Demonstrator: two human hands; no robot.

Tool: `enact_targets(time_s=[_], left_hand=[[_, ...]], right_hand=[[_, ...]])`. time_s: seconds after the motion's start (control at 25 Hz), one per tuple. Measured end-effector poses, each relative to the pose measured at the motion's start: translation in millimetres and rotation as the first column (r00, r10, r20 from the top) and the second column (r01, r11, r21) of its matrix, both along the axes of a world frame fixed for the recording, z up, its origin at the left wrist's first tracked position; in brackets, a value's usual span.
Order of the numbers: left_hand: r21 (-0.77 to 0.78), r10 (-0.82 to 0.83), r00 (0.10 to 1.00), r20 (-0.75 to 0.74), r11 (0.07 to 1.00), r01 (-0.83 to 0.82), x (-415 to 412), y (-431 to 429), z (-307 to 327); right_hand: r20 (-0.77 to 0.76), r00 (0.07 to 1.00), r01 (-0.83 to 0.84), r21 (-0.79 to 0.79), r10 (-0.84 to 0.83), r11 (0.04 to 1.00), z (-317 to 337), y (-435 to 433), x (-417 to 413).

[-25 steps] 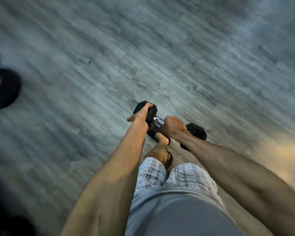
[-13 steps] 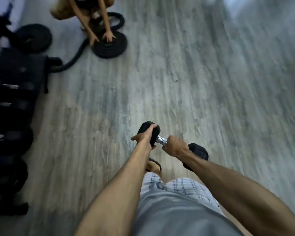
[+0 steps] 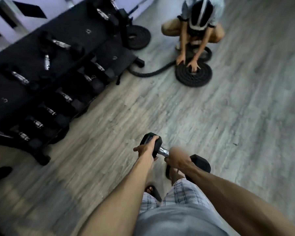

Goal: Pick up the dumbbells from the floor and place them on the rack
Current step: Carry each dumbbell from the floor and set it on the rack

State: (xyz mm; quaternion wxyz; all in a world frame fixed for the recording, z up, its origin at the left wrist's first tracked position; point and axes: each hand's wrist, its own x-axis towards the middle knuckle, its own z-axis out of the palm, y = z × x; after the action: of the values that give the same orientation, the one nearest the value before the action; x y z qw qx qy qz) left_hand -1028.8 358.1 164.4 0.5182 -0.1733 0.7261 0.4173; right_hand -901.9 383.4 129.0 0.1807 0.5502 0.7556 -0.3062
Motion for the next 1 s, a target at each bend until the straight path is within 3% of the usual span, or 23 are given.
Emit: enact_targets(time_s=[0.28, 0.4, 0.56, 0.72, 1.0], left_hand=[[-0.059, 0.283, 0.959, -0.014, 0.957, -0.283, -95.2, 137.5, -2.2], [-0.007, 0.295, 0.955, -0.016, 0.955, -0.295, -128.1, 189.6, 1.5], [-0.084, 0.462, 0.885, -0.057, 0.881, -0.466, -181.6, 252.9, 0.1], [-0.078, 0.531, 0.847, -0.021, 0.844, -0.531, -245.0, 311.0, -2.3], [-0.094, 0.507, 0.862, -0.016, 0.857, -0.506, -393.7, 412.2, -18.6]], right_hand=[[-0.034, 0.981, -0.194, -0.040, 0.193, 0.980, -7.9, 159.5, -102.2], [-0.037, 0.953, -0.302, -0.048, 0.300, 0.952, -1.9, 222.8, -143.5], [-0.032, 0.920, -0.392, -0.045, 0.391, 0.919, 0.9, 297.5, -199.2], [-0.019, 0.898, -0.441, -0.054, 0.440, 0.896, -1.2, 360.2, -264.7], [0.007, 0.901, -0.432, -0.036, 0.433, 0.901, 0.0, 458.0, -414.4]])
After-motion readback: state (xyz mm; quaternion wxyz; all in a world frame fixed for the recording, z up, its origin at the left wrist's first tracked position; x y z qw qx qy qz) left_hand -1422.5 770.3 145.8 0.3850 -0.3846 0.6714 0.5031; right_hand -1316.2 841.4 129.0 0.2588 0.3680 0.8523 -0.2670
